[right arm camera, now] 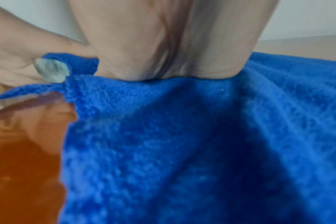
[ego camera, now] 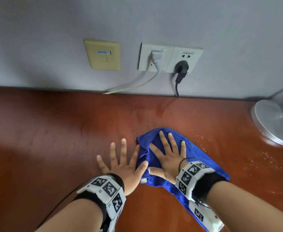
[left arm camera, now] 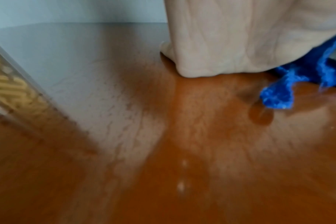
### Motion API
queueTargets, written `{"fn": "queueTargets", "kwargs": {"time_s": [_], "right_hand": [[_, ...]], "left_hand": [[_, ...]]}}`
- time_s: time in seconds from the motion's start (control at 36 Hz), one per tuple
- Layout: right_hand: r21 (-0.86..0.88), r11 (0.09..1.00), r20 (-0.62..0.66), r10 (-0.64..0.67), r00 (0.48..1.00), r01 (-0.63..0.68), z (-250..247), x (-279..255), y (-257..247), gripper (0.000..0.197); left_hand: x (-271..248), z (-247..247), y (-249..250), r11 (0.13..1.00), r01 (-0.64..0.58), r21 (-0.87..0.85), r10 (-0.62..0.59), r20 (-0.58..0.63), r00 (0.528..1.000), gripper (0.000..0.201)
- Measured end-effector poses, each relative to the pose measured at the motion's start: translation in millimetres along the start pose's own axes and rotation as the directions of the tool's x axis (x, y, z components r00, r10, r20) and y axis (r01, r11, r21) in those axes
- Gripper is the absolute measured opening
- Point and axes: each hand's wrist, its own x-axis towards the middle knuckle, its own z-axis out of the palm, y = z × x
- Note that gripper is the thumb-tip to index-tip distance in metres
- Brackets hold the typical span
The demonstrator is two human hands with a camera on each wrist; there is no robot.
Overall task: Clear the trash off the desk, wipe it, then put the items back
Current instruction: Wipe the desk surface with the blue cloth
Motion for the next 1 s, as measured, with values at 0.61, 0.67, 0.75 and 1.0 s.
{"fn": "queueTargets", "kwargs": {"time_s": [0.61,0.67,0.75,1.0], "right_hand": [[0.149,0.974,-0.141,0.191,0.971,-0.170,-70,89,-8,0.076],[0.176,0.962,-0.156,0.236,0.959,-0.208,-74,98,-10,0.077],[0.216,0.946,-0.145,0.276,0.950,-0.242,-80,106,-10,0.080],[0.444,0.841,-0.103,0.391,0.914,-0.310,-102,116,-17,0.075]], "left_hand": [[8,4,-2,0.998,0.007,0.065,-0.008,0.011,1.000,0.088],[6,3,-2,0.998,-0.003,0.061,0.003,0.011,1.000,0.087],[5,3,-1,0.999,-0.006,0.047,0.005,0.018,1.000,0.087],[5,1,2,0.999,0.029,0.033,-0.031,0.036,0.999,0.086]]}}
